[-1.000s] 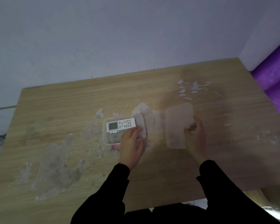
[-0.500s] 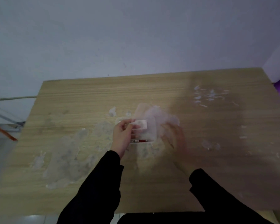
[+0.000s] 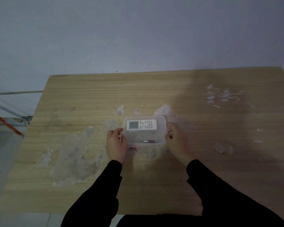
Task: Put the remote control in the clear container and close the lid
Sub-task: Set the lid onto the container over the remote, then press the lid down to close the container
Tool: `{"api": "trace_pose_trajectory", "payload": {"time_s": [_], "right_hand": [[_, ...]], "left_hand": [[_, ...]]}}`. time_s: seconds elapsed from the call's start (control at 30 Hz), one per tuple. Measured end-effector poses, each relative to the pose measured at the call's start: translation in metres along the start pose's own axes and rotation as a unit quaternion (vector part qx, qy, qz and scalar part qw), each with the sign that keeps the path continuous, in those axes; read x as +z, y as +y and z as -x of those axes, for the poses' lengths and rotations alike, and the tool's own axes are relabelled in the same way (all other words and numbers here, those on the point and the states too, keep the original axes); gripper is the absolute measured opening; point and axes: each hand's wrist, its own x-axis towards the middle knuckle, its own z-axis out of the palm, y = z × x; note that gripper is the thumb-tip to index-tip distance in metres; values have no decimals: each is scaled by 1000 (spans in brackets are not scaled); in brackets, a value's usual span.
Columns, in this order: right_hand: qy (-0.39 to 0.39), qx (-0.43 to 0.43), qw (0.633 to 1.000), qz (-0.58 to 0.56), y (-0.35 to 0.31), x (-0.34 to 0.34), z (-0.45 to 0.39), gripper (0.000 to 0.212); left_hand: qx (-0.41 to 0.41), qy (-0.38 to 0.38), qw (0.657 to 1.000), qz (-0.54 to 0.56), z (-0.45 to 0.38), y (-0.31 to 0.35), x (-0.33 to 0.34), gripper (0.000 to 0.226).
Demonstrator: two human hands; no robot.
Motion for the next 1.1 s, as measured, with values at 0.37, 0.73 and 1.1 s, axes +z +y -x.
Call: {"api": "trace_pose_trajectory", "payload": {"time_s": [0.37, 0.73, 1.1], "right_hand": [[-11, -33, 999, 21, 7, 7, 7, 46], [-80, -104, 969, 210, 0, 27, -23, 64], [-63, -102, 965, 234, 5, 33, -19, 64]], "left_hand": [[2, -35, 999, 30, -18, -6, 4, 29], [118, -77, 990, -26, -30, -8, 0, 42], [256, -167, 939, -160, -47, -3, 19, 64]]}}
